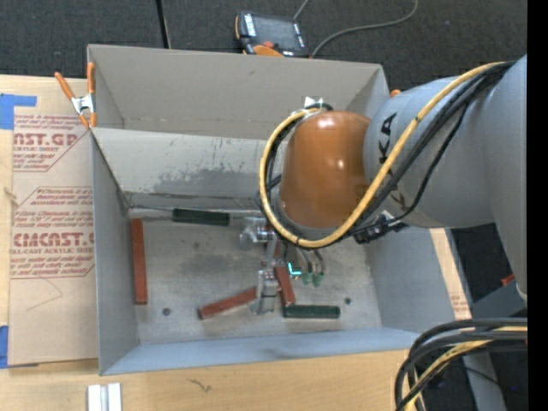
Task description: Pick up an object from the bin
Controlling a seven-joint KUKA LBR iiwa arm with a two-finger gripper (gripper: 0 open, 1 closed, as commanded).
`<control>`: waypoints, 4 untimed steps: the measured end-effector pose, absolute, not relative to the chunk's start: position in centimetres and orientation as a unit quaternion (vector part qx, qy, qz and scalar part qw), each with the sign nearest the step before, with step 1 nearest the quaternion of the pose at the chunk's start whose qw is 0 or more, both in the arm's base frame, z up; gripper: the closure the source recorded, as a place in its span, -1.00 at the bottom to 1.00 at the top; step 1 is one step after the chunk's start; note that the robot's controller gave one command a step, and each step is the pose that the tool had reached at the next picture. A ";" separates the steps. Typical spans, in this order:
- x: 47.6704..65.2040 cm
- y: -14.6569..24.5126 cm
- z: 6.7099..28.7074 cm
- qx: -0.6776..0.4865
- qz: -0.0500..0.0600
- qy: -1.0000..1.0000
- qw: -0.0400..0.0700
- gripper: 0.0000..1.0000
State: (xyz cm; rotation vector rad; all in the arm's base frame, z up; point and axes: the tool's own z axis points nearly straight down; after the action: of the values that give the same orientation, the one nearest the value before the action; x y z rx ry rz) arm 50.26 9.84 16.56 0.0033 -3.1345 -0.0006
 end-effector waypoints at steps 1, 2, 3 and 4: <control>49.7 9.4 6.6 0.072 0.000 -0.997 0.002 -1.00; 49.8 9.4 7.0 0.072 0.000 -0.997 0.000 1.00; 49.4 7.8 19.4 0.087 0.000 -0.996 -0.004 1.00; 49.3 7.9 18.9 0.088 0.000 -0.996 -0.001 -1.00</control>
Offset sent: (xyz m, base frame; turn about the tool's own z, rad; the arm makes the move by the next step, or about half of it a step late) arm -0.0042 -0.0049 -0.0956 -0.1413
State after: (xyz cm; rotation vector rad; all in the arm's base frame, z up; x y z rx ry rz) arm 49.27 7.91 18.93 0.2764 -3.1306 -0.0015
